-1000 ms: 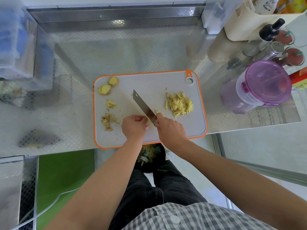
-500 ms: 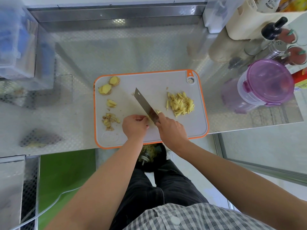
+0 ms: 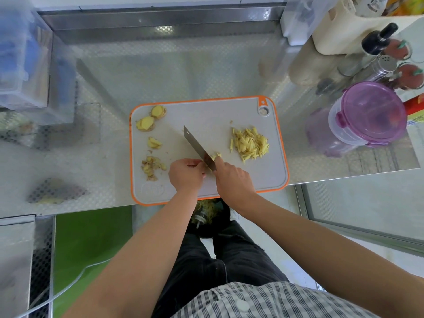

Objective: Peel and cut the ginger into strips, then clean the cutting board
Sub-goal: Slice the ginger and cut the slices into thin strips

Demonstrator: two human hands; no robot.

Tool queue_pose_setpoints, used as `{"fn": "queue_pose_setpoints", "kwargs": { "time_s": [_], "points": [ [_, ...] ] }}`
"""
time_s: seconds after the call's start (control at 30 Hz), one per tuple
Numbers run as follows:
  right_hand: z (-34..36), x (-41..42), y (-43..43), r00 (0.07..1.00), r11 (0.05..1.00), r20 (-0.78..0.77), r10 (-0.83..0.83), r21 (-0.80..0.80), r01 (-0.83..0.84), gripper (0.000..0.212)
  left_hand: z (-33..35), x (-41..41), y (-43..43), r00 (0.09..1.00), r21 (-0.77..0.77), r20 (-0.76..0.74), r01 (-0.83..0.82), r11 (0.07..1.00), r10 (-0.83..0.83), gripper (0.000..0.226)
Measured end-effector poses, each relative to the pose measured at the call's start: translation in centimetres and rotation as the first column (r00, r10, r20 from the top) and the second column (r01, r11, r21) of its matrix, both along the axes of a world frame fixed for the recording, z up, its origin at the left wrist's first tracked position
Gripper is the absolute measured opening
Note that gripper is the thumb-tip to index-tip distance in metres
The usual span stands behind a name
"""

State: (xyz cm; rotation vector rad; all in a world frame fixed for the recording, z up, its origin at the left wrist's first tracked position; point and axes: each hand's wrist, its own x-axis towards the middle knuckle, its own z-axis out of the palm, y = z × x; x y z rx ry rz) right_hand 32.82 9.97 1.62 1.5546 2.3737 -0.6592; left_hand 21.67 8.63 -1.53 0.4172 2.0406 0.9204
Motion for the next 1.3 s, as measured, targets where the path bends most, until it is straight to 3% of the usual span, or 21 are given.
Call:
{"fn": "queue_pose_setpoints", "kwargs": {
  "time_s": [0.13,0.27,0.8,1.13,1.3],
  "points": [
    [-0.3,0.3,0.2,0.999,1.000,-0.049,-0.001,-0.009,0.001,0.012,-0.2,-0.1,0.0,1.000,-0.003,0.005,-0.007,1.000,0.007,0.018],
    [0.3,0.9,0.2,0.995,1.000,-0.104,-0.013,0.005,0.014,0.021,-0.3,-0.1,0.0,1.000,-0.011,-0.010,-0.016,1.000,0.015,0.017],
    [-0.1,-0.4,-0.3,0.999,1.000,-0.029,-0.016,0.002,0.016,0.019,-0.2,-0.2,-0.1,0.997,0.003,0.034,-0.062,0.998,0.062,0.001],
    [-0.4,-0.3,0.0,0.998,1.000,-0.057,-0.017,-0.009,0.017,0.015,-0.6,-0.1,0.2,1.000,-0.047,-0.027,-0.013,0.999,0.011,0.009],
    [0.1,0.4,0.5,0.989,0.998,-0.142,-0.052,-0.043,0.047,0.018,-0.5,0.0,0.3,0.997,-0.049,-0.072,0.027,0.998,-0.030,0.017]
  ]
}}
